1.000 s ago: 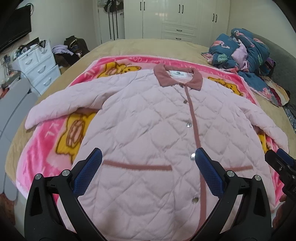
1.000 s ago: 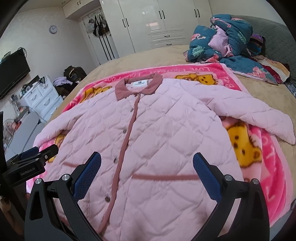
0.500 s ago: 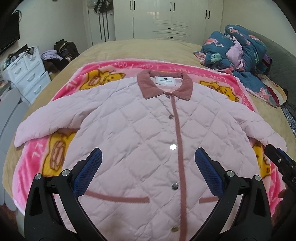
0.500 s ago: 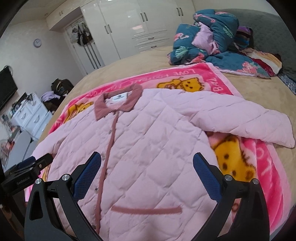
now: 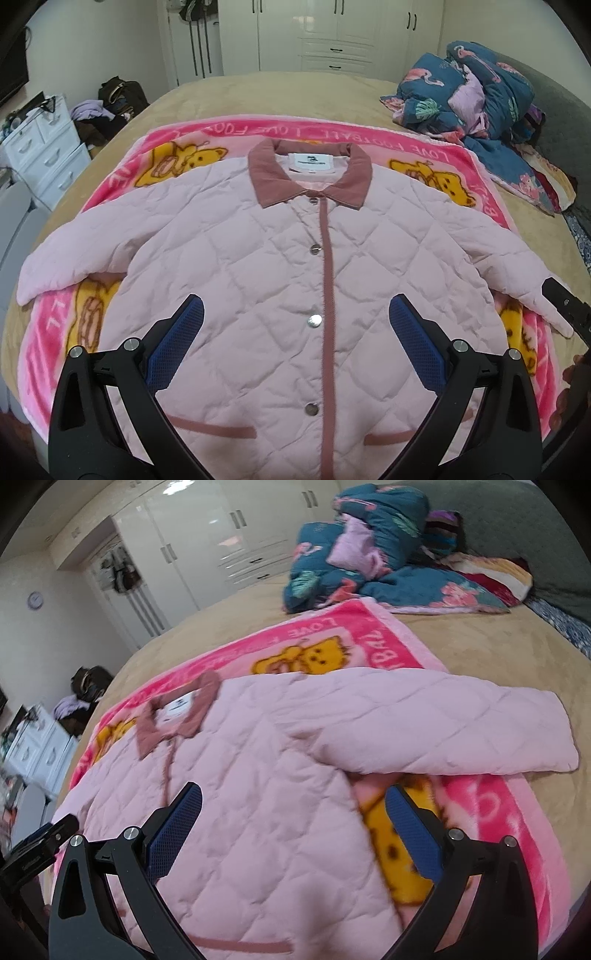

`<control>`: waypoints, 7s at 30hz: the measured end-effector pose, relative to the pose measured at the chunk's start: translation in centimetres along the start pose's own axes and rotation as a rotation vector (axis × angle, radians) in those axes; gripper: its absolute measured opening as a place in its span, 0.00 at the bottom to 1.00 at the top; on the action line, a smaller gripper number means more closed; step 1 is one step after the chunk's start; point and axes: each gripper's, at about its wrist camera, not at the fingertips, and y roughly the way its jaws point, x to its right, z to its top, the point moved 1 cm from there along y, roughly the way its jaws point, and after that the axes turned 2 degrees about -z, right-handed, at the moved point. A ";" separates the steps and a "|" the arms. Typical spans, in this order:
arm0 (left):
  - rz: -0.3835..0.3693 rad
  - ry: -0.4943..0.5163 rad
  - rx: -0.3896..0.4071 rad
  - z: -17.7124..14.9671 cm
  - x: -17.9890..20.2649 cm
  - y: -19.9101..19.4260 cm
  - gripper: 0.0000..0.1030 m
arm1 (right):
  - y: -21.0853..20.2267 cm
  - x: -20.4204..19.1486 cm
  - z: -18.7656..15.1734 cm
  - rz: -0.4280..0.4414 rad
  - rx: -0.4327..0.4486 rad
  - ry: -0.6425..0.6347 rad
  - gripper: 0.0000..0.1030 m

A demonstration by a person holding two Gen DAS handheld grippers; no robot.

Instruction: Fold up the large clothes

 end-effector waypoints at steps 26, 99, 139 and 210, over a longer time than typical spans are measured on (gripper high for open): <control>-0.034 0.120 -0.085 -1.0 7.5 5.4 0.91 | 3.8 19.3 0.1 -0.247 -0.001 0.405 0.96; -0.073 -0.332 0.059 5.8 -18.1 4.8 0.91 | 8.2 -19.4 7.8 0.242 0.252 -0.329 0.20; -0.488 -0.441 -0.071 1.1 -15.0 14.8 0.46 | 10.1 -15.8 -4.0 0.249 -0.105 -0.325 0.75; -0.126 -0.267 0.022 1.0 -21.7 7.0 0.91 | 7.8 -13.4 -0.7 0.124 -0.011 -0.181 0.96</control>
